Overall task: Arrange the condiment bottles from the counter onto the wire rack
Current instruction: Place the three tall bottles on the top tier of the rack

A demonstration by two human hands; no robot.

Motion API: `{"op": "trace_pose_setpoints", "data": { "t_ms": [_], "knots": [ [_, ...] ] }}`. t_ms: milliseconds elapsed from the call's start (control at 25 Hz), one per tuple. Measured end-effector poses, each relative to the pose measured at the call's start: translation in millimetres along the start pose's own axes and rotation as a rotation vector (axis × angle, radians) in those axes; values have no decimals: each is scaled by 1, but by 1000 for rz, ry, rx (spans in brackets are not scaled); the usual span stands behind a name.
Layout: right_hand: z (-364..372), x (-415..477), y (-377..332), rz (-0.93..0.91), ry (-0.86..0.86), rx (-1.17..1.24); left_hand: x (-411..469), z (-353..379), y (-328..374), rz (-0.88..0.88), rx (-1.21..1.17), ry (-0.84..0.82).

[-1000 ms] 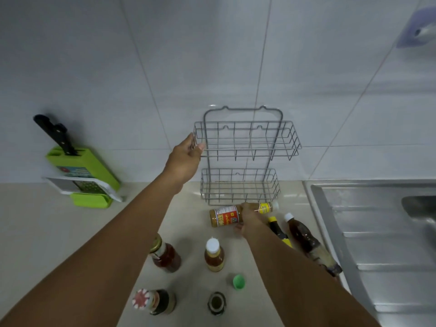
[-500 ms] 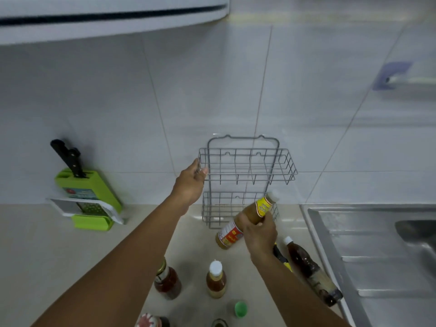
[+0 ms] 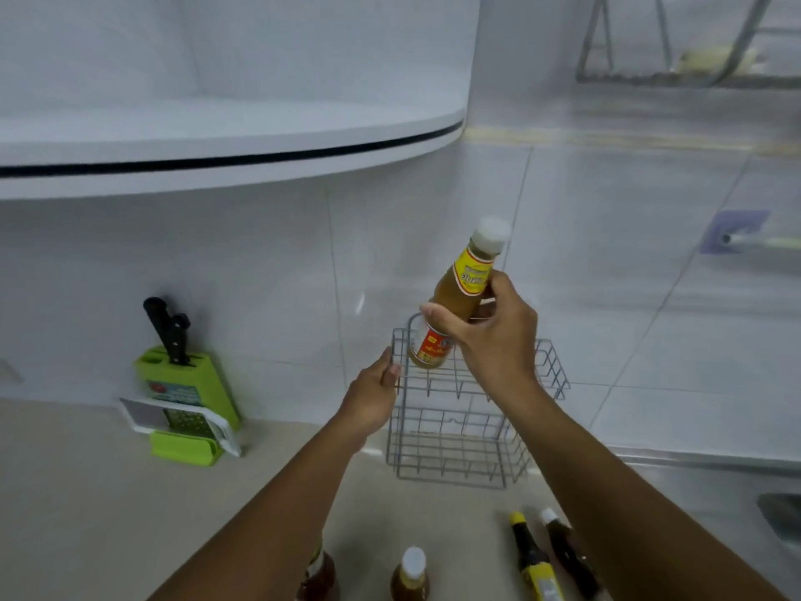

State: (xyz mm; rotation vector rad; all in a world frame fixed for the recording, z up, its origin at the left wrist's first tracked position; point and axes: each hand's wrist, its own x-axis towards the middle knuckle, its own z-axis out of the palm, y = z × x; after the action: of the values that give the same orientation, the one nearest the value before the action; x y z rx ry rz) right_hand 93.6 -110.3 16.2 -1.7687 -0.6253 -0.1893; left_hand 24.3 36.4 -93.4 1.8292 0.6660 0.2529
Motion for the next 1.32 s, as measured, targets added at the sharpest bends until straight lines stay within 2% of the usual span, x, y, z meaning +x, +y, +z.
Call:
{"op": "trace_pose_setpoints", "data": {
  "t_ms": [360,920,1000,1120,1200,1320],
  "knots": [
    [49,14,35,1,-137,-145,-8,-4,-1,74,84,-35],
    [59,11,45,-22,-207,-291,-19,-3,5,85,86,-61],
    [59,9,49,5,-253,-286,-22,-3,7,27,150,-74],
    [49,6,54,61,-389,-198,-31,-5,11,-204,279,-141],
    [31,5,56,104,-465,-170,-38,-4,18,-291,437,-215],
    [-11,-2,70,64,-338,-170,-43,9,30,-223,486,-304]
  ]
}}
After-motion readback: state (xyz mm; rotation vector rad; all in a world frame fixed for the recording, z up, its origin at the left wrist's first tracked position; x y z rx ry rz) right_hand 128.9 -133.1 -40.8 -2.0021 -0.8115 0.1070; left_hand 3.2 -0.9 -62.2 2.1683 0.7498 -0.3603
